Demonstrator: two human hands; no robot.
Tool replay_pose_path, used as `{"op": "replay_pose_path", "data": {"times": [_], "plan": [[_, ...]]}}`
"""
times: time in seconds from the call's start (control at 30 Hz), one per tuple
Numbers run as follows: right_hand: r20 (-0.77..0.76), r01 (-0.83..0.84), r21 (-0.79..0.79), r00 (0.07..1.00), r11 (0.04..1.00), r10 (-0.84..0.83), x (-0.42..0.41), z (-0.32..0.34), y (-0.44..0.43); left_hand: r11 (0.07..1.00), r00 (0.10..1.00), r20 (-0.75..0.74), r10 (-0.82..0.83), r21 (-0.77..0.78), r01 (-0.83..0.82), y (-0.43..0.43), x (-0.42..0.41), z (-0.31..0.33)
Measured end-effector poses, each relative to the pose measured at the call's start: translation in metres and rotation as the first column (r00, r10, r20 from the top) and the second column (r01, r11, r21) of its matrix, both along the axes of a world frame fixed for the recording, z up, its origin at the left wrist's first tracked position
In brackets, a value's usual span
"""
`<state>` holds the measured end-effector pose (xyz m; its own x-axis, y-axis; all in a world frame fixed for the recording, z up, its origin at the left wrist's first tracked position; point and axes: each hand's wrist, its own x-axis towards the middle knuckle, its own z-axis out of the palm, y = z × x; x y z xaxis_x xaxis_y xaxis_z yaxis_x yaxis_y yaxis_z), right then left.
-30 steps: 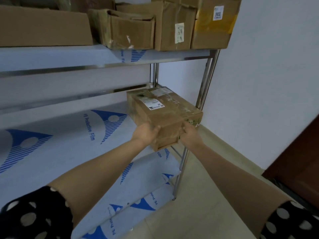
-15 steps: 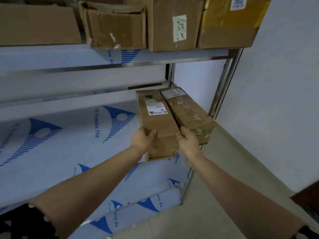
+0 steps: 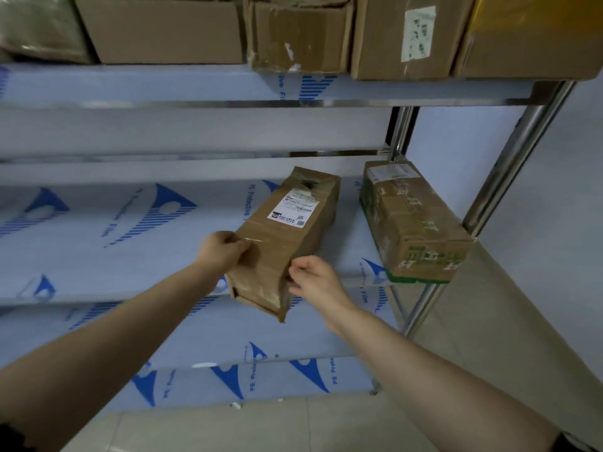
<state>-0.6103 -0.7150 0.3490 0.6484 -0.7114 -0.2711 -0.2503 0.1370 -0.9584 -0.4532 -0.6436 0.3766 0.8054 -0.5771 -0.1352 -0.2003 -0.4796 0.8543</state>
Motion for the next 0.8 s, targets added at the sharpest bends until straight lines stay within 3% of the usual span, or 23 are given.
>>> {"op": "replay_pose_path", "data": {"times": [0.13,0.23,0.33,0.47,0.57,0.67,0.73,0.8], "plan": [[0.005,-0.115,-0.022,0.993,0.993,0.116,0.012,-0.005,0.01,0.99,1.0,0.025,0.016,0.141,-0.019,0.017,0.013,0.005],[-0.037,-0.104,-0.073,0.994,0.992,0.102,0.017,-0.008,-0.001,0.855,0.955,0.212,-0.207,0.514,0.071,0.019,0.004,0.008],[-0.082,-0.021,-0.116,0.997,0.993,0.012,0.021,-0.013,-0.018,0.738,0.877,0.266,-0.4,0.661,0.136,0.017,-0.009,0.004],[-0.107,0.065,-0.179,0.991,0.982,-0.085,0.024,-0.013,-0.04,0.725,0.839,0.303,-0.451,0.673,0.147,0.021,0.005,0.005],[-0.128,0.111,-0.259,0.981,0.959,-0.148,0.029,-0.007,-0.053,0.659,0.818,0.263,-0.512,0.731,0.177,0.036,0.028,0.011],[-0.152,0.136,-0.337,0.968,0.931,-0.197,0.033,0.001,-0.066,0.644,0.854,0.191,-0.484,0.739,0.199,0.056,0.047,0.017],[-0.176,0.154,-0.412,0.954,0.898,-0.244,0.036,0.007,-0.076,0.7,0.901,0.151,-0.406,0.686,0.2,0.066,0.052,0.021],[-0.189,0.169,-0.475,0.939,0.864,-0.287,0.041,0.011,-0.087,0.813,0.963,0.074,-0.26,0.556,0.176,0.073,0.052,0.023]]}}
